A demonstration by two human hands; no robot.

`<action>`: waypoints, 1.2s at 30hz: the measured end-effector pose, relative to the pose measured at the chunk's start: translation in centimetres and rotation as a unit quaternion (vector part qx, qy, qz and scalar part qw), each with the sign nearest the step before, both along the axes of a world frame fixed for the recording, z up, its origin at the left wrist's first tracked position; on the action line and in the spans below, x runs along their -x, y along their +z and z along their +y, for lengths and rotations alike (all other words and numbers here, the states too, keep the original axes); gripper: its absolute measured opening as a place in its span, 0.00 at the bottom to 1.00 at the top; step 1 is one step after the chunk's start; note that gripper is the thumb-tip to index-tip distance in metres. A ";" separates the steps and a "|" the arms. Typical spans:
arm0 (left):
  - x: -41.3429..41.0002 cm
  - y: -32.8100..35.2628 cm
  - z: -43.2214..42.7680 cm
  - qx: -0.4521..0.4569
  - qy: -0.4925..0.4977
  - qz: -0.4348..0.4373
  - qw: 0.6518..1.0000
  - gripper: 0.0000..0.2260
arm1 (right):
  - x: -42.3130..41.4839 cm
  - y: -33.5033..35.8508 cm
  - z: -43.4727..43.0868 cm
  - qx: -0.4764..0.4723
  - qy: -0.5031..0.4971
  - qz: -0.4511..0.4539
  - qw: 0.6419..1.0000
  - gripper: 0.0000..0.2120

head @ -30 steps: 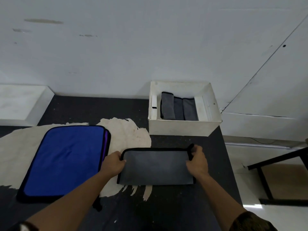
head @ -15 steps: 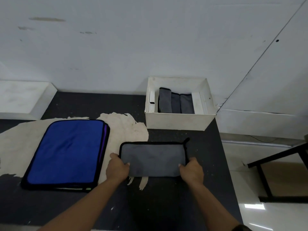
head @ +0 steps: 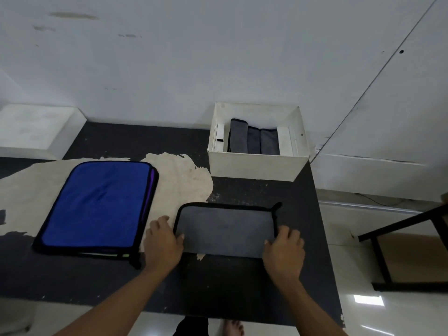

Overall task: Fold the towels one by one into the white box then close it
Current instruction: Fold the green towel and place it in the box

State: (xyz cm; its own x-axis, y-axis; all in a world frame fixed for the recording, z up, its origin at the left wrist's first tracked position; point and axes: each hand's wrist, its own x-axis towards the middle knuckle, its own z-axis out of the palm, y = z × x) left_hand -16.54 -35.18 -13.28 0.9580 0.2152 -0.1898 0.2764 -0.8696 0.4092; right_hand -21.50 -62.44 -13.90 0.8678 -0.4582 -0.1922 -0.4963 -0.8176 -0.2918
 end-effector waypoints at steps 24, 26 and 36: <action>-0.1 -3.9 -1.0 -0.181 -0.285 0.099 0.936 0.41 | -1.3 -2.8 0.4 0.069 0.195 0.086 0.975 0.37; -0.1 -3.9 -1.1 -0.187 -0.288 0.095 0.934 0.41 | -1.2 -2.8 0.3 0.070 0.194 0.081 0.975 0.37; 0.0 -3.0 0.1 -0.163 -0.283 0.022 0.945 0.26 | -1.5 0.1 1.7 -0.017 -0.077 0.016 0.997 0.29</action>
